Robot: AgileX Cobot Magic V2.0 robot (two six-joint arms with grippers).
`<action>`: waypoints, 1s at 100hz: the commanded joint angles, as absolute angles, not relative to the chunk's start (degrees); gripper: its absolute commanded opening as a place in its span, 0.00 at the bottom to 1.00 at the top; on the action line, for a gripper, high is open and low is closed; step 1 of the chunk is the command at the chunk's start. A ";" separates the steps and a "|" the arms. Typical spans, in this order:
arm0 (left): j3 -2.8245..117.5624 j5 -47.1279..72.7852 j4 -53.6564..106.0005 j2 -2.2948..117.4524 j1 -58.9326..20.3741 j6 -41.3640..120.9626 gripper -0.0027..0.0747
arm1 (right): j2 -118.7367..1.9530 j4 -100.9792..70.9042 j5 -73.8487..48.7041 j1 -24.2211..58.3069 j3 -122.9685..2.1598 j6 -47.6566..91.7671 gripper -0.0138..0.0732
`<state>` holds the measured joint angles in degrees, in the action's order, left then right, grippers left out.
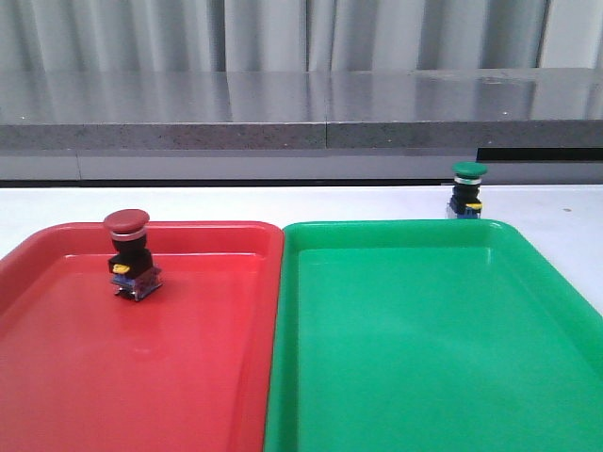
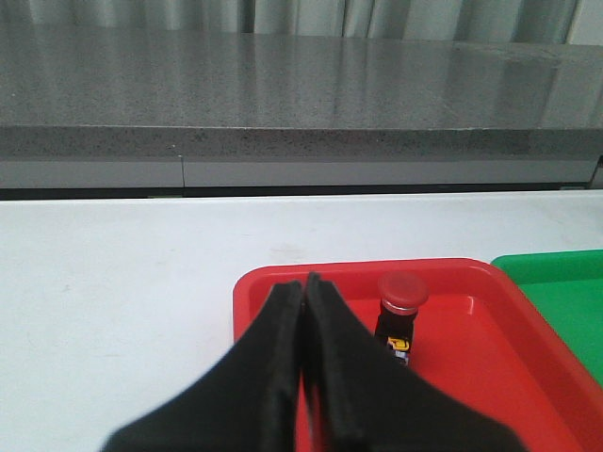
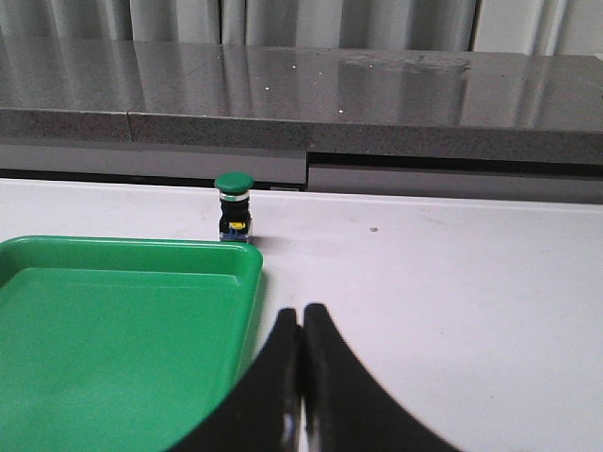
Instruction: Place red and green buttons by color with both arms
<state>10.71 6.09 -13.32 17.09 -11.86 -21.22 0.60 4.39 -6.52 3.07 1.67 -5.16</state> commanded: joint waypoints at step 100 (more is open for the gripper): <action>-1.53 -2.38 -4.31 -2.12 2.55 -7.37 0.01 | 1.78 4.39 -1.85 2.75 0.74 -4.82 0.08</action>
<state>-0.06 2.63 -4.63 -0.33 2.51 -7.62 0.60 4.39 -6.52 3.07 1.67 -5.16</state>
